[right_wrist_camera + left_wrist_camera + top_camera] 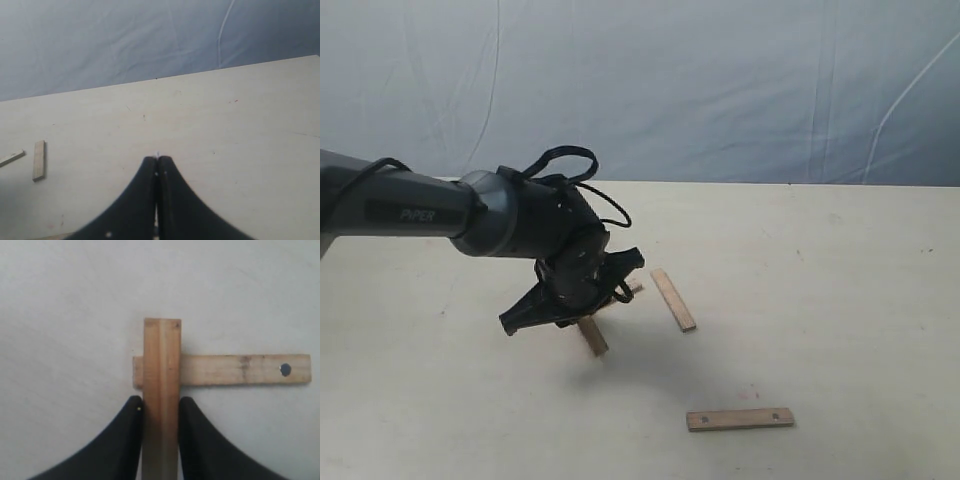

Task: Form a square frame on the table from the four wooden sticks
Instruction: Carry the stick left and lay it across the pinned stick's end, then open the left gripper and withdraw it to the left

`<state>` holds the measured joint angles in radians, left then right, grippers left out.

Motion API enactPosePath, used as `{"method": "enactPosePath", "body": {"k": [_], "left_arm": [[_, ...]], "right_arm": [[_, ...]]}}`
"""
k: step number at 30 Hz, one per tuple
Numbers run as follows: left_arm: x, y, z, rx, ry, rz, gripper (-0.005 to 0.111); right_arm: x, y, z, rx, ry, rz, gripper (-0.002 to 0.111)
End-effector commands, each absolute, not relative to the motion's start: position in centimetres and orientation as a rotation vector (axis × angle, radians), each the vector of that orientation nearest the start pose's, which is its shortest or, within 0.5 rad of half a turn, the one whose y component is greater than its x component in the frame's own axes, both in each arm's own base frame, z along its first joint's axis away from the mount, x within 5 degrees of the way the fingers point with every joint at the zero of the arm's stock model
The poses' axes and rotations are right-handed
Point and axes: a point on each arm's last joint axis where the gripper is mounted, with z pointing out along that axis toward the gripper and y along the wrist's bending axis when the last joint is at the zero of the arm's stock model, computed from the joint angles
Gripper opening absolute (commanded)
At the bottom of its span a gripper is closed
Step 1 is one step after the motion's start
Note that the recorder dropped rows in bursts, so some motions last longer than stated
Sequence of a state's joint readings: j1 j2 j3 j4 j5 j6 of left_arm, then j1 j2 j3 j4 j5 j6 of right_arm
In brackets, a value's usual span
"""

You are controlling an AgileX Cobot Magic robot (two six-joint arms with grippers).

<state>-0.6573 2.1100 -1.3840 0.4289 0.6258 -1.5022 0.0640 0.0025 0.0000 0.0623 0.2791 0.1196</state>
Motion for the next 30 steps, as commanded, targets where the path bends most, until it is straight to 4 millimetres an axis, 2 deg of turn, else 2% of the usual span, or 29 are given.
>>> {"method": "enactPosePath", "body": {"k": [1, 7, 11, 12, 15, 18, 22, 25, 30], "left_arm": [[34.8, -24.1, 11.9, -0.714, 2.664, -0.138, 0.0], [34.9, -24.0, 11.3, -0.677, 2.68, -0.13, 0.0], [36.4, -22.6, 13.9, -0.417, 2.751, -0.094, 0.0], [37.0, -21.9, 14.8, -0.296, 2.806, -0.09, 0.0], [37.7, -20.8, 15.6, -0.148, 2.886, -0.124, 0.0], [38.3, -19.2, 15.5, -0.062, 2.902, -0.058, 0.0], [39.0, -17.8, 14.5, 0.035, 2.924, -0.015, 0.0], [39.4, -17.2, 12.1, 0.136, 2.963, 0.024, 0.0], [39.7, -17.0, 11.2, 0.14, 2.961, 0.033, 0.0]], "right_arm": [[5.5, 0.5, 18.8, 0.088, 1.761, 0.187, -0.001], [5.5, 0.5, 18.8, 0.088, 1.761, 0.187, -0.001], [5.5, 0.5, 18.8, 0.088, 1.761, 0.187, -0.001], [5.5, 0.5, 18.8, 0.088, 1.761, 0.187, -0.001], [5.5, 0.5, 18.8, 0.088, 1.761, 0.187, -0.001], [5.5, 0.5, 18.8, 0.088, 1.759, 0.187, -0.001], [5.5, 0.5, 18.8, 0.088, 1.759, 0.187, -0.001], [5.5, 0.5, 18.8, 0.088, 1.759, 0.187, -0.001], [5.5, 0.5, 18.8, 0.088, 1.759, 0.187, -0.001]]}}
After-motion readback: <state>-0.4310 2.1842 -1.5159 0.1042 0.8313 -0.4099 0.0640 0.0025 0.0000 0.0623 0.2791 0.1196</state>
